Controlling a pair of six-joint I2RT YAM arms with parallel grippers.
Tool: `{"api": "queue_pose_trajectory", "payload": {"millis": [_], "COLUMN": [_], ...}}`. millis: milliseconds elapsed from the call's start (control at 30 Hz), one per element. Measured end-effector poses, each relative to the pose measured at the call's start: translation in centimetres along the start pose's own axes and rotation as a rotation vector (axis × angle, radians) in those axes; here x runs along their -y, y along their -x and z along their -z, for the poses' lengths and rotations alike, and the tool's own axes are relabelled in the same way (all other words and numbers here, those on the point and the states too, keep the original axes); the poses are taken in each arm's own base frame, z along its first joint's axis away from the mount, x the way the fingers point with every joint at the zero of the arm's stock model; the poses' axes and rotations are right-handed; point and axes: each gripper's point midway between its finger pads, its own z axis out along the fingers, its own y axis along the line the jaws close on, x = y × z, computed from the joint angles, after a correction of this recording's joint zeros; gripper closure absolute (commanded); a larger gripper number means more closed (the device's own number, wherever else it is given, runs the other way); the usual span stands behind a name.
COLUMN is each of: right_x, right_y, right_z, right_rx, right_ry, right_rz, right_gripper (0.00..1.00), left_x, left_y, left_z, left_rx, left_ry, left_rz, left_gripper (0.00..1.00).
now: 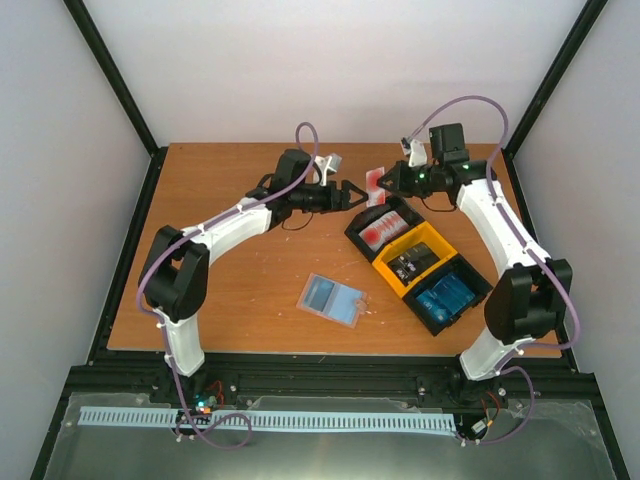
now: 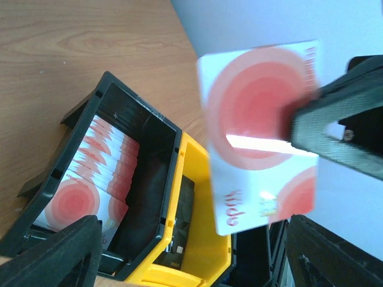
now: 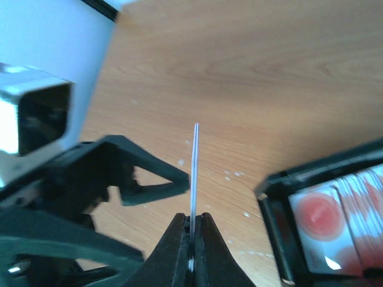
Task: Put the credit cards into the card holder
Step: Pick up the credit card from the storage box.
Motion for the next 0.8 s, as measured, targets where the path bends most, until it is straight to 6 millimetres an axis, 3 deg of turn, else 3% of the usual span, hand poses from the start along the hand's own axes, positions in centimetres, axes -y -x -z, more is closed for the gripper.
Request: {"api": "queue_pose_trajectory", "payload": {"millis": [133, 267, 600, 800], "right_x": [-2.8, -4.8, -7.1, -8.1], "right_y": [1.7, 2.0, 0.5, 0.4], "right_z": [2.1, 3.1, 3.7, 4.4], "right_rx": [0.070, 0.068, 0.009, 0.006], "right_ry": [0.131, 0.248, 0.435, 0.488], "right_rz": [0.004, 0.012, -0.012, -0.014], "right_gripper": [0.97, 0.97, 0.97, 0.97], "left_x": [0.7, 1.6, 4.5, 6.4], "left_y": [1.4, 1.8, 2.5, 2.7], "left_z": [0.5, 1.2, 3.1, 3.9], "left_rx": [0.006, -0.015, -0.076, -0.104], "left_ry": [-0.009, -0.077, -0.273, -0.367], "left_rz": [0.003, 0.041, 0.123, 0.114], "left_gripper": [0.14, 0.17, 0.46, 0.58]}}
